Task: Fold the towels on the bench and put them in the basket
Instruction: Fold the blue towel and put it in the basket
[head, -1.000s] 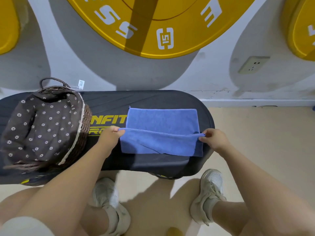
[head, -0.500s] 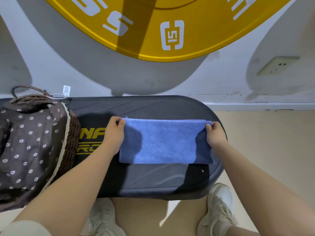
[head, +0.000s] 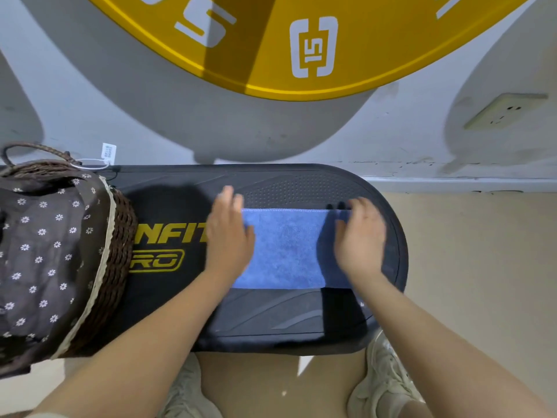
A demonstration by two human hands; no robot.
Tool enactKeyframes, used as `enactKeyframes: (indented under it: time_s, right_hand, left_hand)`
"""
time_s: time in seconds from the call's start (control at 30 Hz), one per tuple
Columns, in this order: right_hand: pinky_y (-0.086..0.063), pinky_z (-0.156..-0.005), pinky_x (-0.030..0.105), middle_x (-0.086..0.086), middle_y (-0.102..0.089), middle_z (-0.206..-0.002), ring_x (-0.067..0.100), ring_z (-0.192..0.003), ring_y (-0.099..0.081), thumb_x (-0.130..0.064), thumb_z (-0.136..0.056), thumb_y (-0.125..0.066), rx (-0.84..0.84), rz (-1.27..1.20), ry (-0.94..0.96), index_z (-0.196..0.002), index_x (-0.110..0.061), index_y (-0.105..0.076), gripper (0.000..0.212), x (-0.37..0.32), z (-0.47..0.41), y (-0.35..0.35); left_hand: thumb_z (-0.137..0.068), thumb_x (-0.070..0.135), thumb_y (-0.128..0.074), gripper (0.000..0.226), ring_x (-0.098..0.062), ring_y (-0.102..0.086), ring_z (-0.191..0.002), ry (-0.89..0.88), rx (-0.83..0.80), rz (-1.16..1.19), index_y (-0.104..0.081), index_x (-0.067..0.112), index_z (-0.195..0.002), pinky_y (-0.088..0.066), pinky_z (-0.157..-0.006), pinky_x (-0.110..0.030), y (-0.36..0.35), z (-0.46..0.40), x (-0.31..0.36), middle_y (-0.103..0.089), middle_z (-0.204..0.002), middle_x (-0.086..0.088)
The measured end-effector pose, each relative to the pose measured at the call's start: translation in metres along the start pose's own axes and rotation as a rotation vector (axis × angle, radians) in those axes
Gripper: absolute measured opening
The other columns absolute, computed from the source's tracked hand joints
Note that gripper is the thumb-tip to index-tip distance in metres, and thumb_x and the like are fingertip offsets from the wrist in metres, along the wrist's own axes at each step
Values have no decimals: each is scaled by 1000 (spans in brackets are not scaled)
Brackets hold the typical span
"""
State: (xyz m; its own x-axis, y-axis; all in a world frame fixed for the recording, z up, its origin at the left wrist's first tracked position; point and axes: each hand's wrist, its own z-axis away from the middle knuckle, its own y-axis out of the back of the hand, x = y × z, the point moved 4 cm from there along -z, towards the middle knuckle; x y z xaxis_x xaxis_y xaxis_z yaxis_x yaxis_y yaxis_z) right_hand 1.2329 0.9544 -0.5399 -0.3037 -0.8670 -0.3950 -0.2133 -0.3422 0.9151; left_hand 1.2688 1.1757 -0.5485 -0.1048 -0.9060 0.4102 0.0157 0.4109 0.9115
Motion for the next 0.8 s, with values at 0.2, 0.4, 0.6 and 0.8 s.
enactKeyframes:
  time_s: [0.2,0.4,0.6,0.8]
  right_hand:
    - [-7,-120,30,5,-13,-158,20,-147,-7,-24,-97,-33,-476,-235,252,-149,-11,-17,55,-56,54,-57]
    - [14,-113,29,-7,16,-157,14,-145,16,-62,-76,8,-541,111,224,-149,-23,9,83,-13,66,-58]
    - [6,-117,42,-6,20,-156,21,-145,16,-65,-79,8,-564,302,30,-147,-28,16,78,54,62,-28]
    - [-28,-113,45,4,-4,-159,29,-143,-18,-23,-98,-40,-411,-59,-152,-145,-13,-27,50,49,46,-4]
  left_hand:
    - [-95,16,-36,61,-29,-6,-146,-269,-392,-122,-7,-1,-146,-10,-120,-37,-49,35,25,-3,-156,-16]
    - [-90,58,-35,87,-16,16,-143,-130,-451,-187,9,9,-148,7,-118,-33,-40,55,-14,15,-157,-7]
    - [-70,75,-1,103,-25,9,-146,-138,-437,-318,5,10,-149,8,-113,-33,-31,58,-25,13,-156,-13]
    - [-89,57,-38,81,-29,-5,-146,-143,-440,-241,-12,7,-148,-14,-119,-39,-20,48,6,-3,-157,-13]
